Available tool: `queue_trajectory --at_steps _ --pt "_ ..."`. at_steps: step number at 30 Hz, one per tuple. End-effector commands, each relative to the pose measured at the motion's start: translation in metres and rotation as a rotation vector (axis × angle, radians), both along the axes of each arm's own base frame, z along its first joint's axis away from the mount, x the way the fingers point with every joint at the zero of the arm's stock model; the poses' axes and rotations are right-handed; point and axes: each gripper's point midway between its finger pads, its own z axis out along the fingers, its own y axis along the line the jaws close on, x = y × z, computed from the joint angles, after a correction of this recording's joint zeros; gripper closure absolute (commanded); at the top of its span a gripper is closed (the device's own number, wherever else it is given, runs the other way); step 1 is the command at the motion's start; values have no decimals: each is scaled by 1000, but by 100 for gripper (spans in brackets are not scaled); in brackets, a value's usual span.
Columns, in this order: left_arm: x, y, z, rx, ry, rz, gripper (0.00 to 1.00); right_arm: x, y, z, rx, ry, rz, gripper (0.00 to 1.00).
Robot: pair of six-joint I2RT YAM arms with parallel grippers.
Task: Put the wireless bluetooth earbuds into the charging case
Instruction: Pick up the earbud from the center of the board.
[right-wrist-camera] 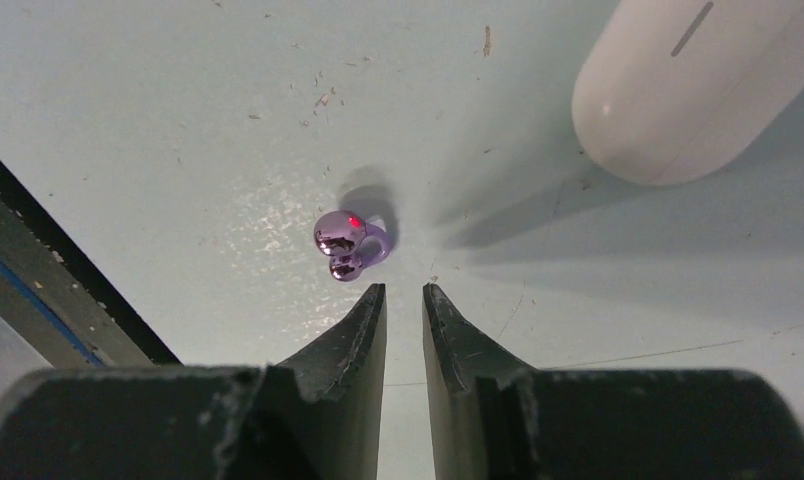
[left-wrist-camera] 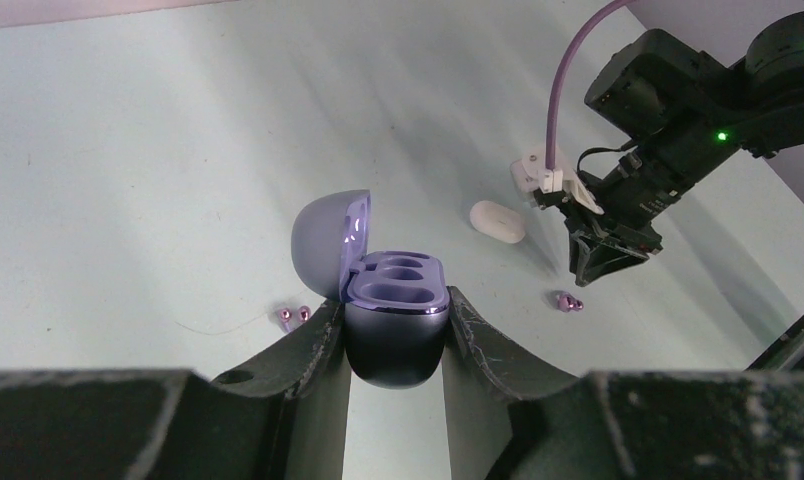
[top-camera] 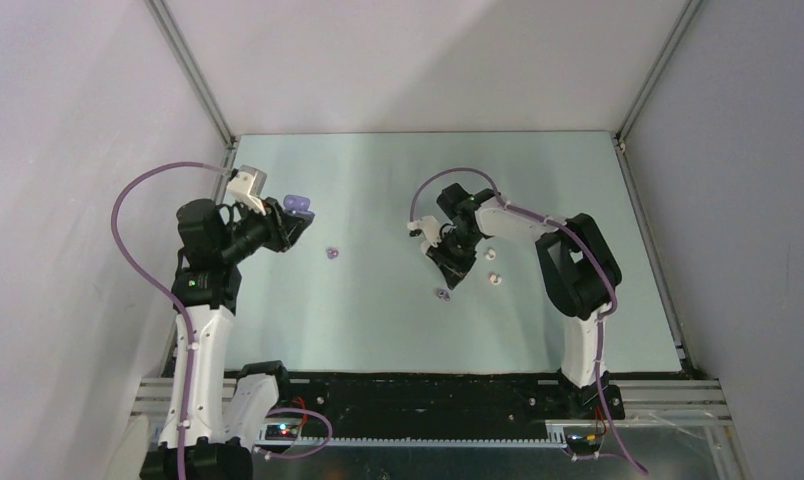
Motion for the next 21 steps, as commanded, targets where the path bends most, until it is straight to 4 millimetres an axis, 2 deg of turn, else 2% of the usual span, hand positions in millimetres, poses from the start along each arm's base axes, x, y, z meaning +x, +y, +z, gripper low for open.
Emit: queue_trajectory --at_steps 1,12,21 --pt "2 1 10 28 -49 0 100 11 9 -2 -1 -58 37 77" --pt "2 2 7 29 -43 5 100 1 25 -9 -1 -68 72 76" --pt "1 2 5 28 -41 6 100 -3 17 -22 -69 -79 55 83"
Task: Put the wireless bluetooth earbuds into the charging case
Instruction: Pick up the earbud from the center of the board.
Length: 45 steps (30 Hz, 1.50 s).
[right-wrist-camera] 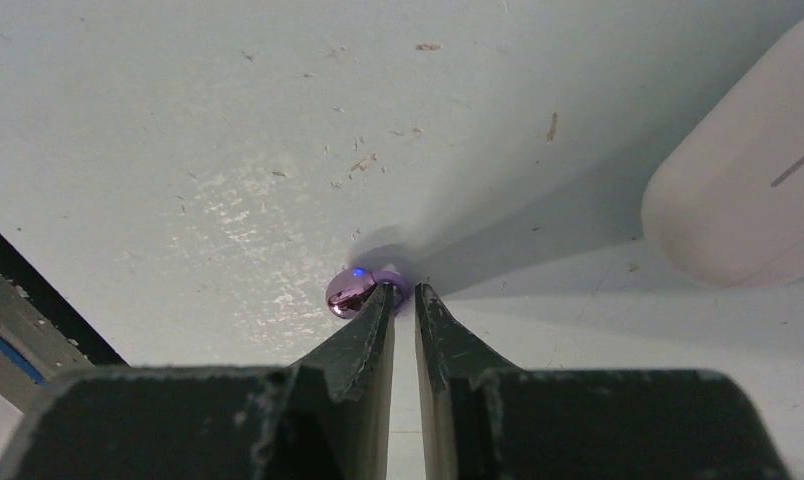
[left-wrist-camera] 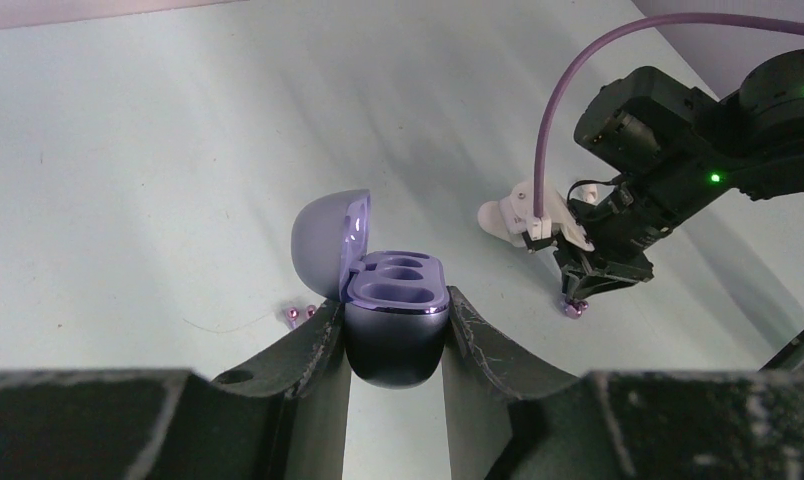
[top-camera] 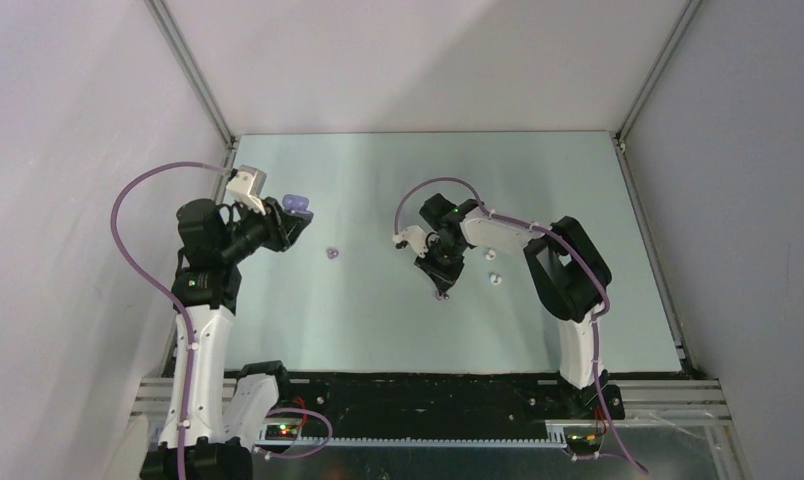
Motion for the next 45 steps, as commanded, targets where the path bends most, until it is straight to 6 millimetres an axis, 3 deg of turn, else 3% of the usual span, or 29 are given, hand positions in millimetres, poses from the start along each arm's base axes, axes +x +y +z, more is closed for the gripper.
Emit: queue_trajectory --at_steps 1,12,19,20,21,22,23,25,28,30,33,38,39,43,45 --pt "-1 0 6 18 -40 -7 100 1 -5 -10 -34 -9 -14 84" --pt "-1 0 4 15 -38 -3 100 -20 -1 -1 37 37 19 85" --pt "0 0 6 13 -43 0 100 -38 -1 -8 17 33 -11 90" --pt "0 0 6 13 -43 -1 100 -37 -4 -10 8 -3 -29 92" --pt "0 0 5 13 -41 -2 100 -33 4 -2 46 -64 -23 94" --pt "1 0 5 11 -42 -2 100 -40 -3 -10 27 -77 -18 96" --pt "1 -1 3 8 -37 -3 100 -38 4 -5 59 -134 -5 100" --pt "3 -1 2 1 -30 -6 100 -44 1 -11 32 -163 16 100" --pt "7 -2 -1 -6 -19 -13 100 -35 -1 -5 49 -192 -10 100" --pt "10 -3 -1 -12 -15 -17 100 -21 3 16 127 -238 -56 100" --pt "13 -4 -4 -25 0 -27 100 -6 13 68 286 -348 -87 100" --pt "17 -12 -7 -66 -2 -66 100 2 20 138 464 -516 -95 100" --pt "18 -14 -4 -71 -19 -76 100 3 20 145 478 -536 -101 100" --pt "17 -32 2 -108 -52 -146 100 16 24 188 579 -662 -147 100" --pt "14 -48 7 -123 -74 -199 100 27 28 232 684 -787 -184 100"
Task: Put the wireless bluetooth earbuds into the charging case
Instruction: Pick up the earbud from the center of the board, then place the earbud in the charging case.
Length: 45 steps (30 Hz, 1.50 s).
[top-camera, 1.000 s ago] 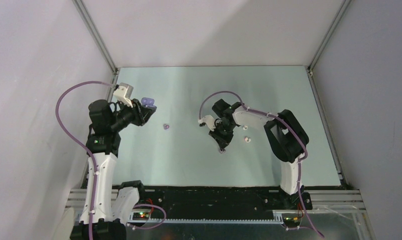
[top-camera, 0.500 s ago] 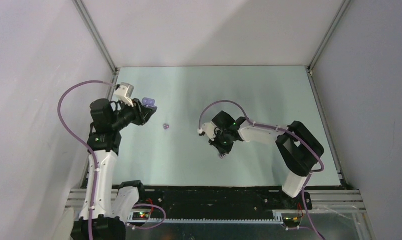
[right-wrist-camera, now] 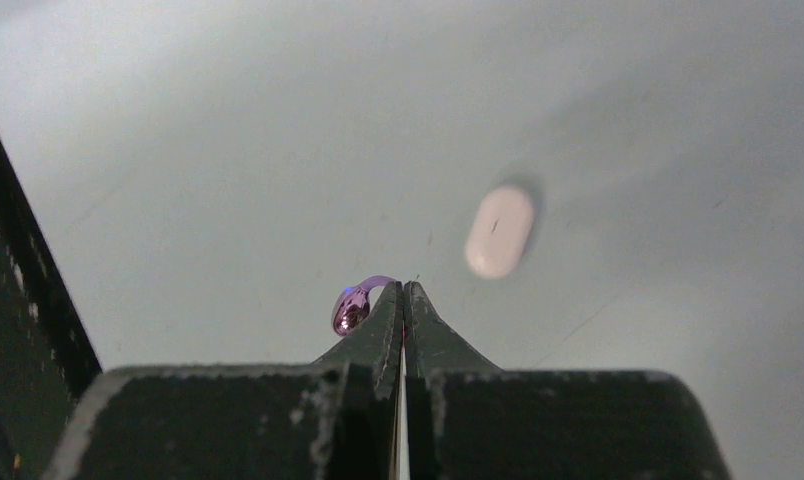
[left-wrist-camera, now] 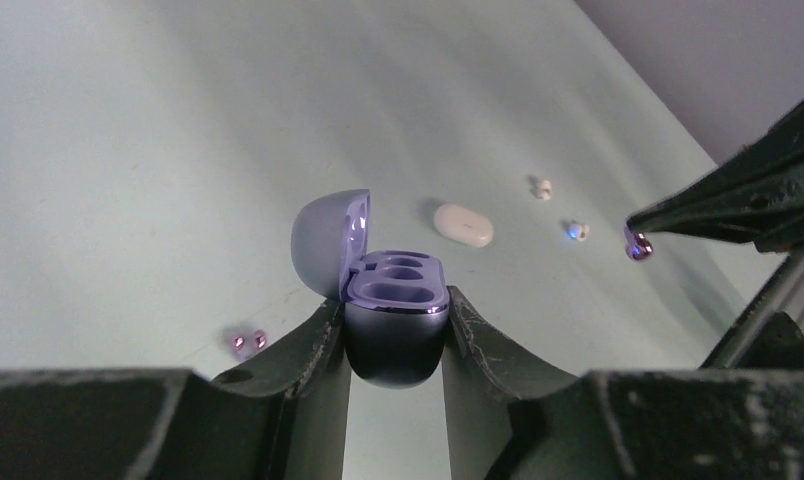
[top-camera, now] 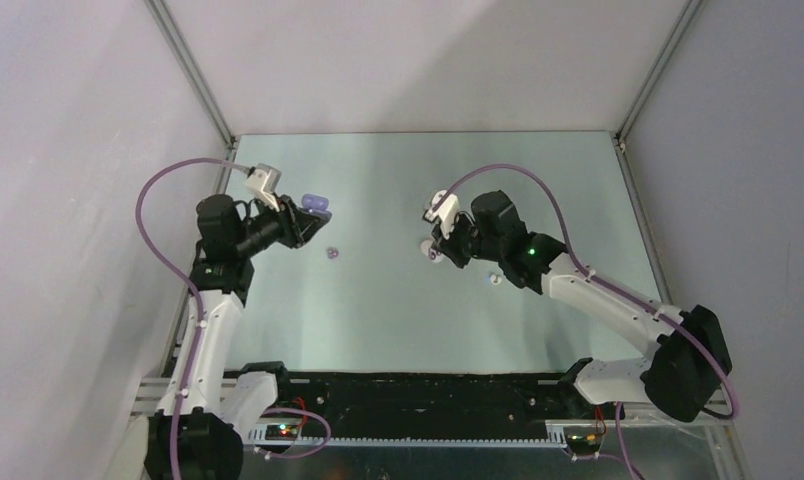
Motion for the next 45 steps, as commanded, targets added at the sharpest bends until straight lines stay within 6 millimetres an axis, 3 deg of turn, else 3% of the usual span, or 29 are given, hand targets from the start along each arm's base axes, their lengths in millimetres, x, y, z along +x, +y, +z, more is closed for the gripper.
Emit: queue_trajectory --at_steps 1,4,6,11,14,21,31,45 --pt "0 -29 31 -49 -124 -105 100 27 11 78 201 -231 -95 100" --pt "3 -48 38 -29 -172 -119 100 33 20 138 314 -379 -136 100" --pt "6 -58 39 -19 -191 -105 100 36 22 168 371 -428 -168 100" --pt "13 -86 51 -39 -275 -113 100 36 25 222 494 -528 -227 100" --pt "18 -97 62 -75 -304 -120 100 32 28 240 537 -572 -243 100" --pt "11 -117 85 -159 -342 -172 100 35 37 252 580 -630 -259 100" --pt "-1 -125 115 -263 -373 -87 100 42 40 273 695 -698 -349 100" --pt "-3 -125 121 -287 -415 -20 100 26 65 264 821 -522 -328 100"
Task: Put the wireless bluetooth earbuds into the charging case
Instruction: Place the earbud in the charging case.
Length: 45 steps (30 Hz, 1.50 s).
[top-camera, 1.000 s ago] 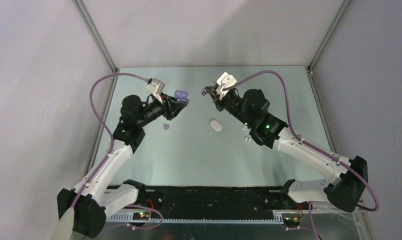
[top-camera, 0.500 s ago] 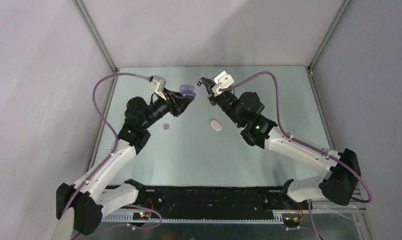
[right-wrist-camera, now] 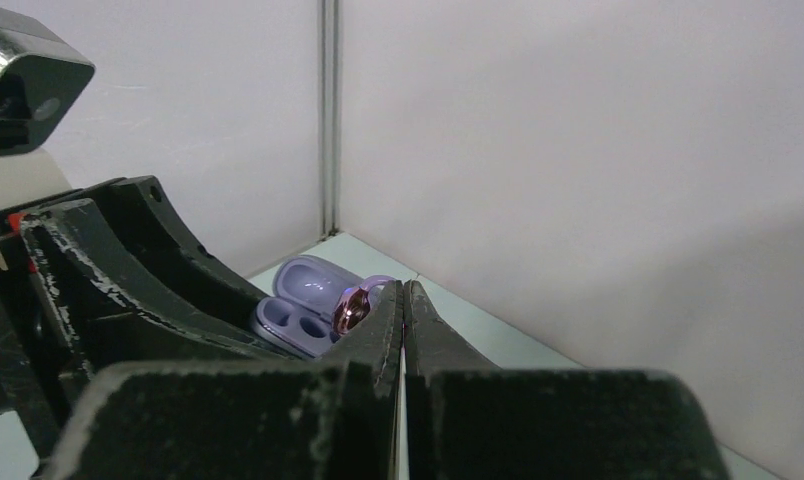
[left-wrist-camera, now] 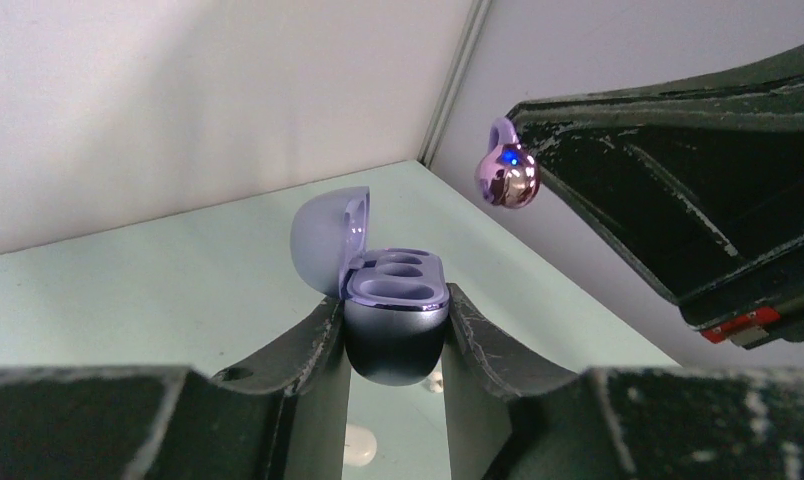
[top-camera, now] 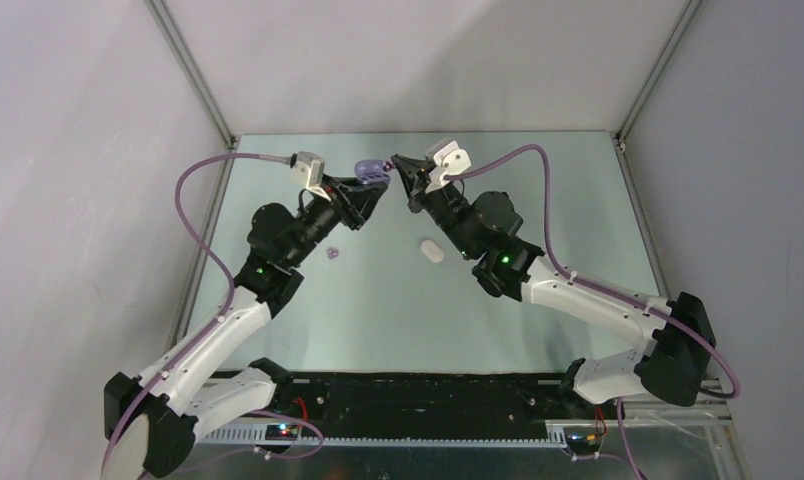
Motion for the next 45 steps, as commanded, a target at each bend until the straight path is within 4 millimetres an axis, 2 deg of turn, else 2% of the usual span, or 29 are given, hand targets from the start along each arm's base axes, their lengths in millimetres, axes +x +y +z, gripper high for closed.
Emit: queue_trajectory --at_steps 1,8,15,31,45 --pt "-6 2 22 -51 -73 13 100 -9 3 26 121 2 31 100" --pt "-15 -4 22 -8 -121 -11 100 -17 13 26 139 11 73 100" --pt "-16 -3 25 28 -168 7 100 -22 20 24 135 17 96 100" --pt "-19 -7 25 48 -192 -17 100 -21 29 15 104 10 105 100" --pt "-12 -1 27 46 -188 37 100 -26 37 5 59 24 136 100"
